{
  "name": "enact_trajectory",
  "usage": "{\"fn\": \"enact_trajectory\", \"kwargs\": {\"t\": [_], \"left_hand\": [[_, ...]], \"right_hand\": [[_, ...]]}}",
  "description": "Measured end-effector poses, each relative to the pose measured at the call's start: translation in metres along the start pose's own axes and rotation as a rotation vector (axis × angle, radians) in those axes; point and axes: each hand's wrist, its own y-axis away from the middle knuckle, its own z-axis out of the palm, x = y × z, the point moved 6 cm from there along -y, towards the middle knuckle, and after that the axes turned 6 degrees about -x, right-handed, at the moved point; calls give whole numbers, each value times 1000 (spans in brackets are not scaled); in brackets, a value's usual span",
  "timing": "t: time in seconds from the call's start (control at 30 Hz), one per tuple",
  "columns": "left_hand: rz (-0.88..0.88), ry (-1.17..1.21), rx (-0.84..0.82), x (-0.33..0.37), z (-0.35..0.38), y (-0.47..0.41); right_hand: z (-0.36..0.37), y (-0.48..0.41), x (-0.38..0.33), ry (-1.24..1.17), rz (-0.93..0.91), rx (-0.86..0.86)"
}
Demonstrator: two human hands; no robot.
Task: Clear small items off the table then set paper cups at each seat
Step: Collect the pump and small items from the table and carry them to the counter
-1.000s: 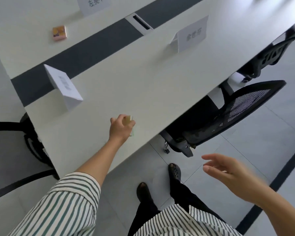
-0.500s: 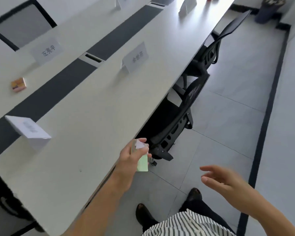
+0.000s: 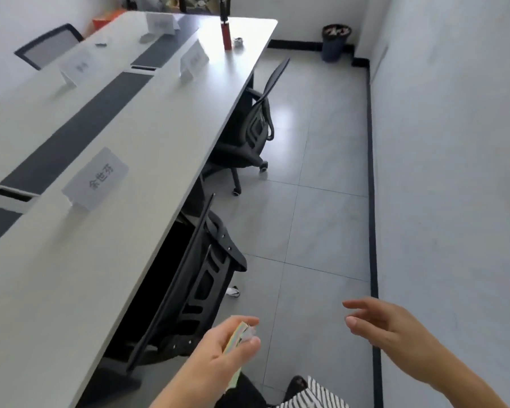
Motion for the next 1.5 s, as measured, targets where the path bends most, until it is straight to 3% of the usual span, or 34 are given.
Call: {"fn": "enact_trajectory", "kwargs": {"t": [0.33,0.6,0.83,1.13,1.27,1.5], "left_hand": [[12,51,107,88,-60,-168],[113,-24,70,250,-131,-328],[125,7,95,333,-176,-427],[64,51,142,448,-192,-624],[92,105,164,519,-206,-692],[26,195,277,558,-261,-781]], "right_hand": [[-135,-137,-42,-113,-26,79],[-264,-246,-125,-149,-70,159],[-354,-350,-169,-159,-65,100],[-531,-520,-203,-129,-72,95],[-609,-592,-247,-59,-82,53],[-690,-719,-328,52,-137,-11]]}}
